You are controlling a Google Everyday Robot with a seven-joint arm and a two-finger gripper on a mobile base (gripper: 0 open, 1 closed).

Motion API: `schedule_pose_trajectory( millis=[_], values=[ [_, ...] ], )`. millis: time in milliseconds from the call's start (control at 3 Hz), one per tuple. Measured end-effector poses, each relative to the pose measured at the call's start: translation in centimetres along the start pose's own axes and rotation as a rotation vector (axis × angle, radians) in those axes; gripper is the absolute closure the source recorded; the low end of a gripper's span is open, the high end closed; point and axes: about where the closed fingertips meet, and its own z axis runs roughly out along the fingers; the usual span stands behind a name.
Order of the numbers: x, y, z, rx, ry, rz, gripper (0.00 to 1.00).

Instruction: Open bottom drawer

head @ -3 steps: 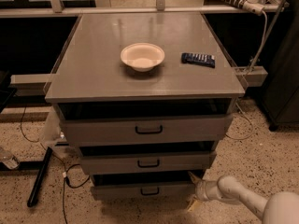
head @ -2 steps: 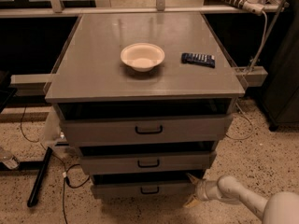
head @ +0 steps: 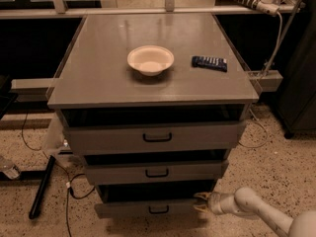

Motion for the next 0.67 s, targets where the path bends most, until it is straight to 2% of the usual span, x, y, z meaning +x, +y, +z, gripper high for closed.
schedule_pose_trajectory(
  millis=[333, 667],
  values=[
    [-0.6, 1.3, -1.3, -0.012, -0.053, -0.022, 0.88],
    [0.1, 4.4, -2.3, -0.012, -0.085, -0.029, 1.00]
  ],
)
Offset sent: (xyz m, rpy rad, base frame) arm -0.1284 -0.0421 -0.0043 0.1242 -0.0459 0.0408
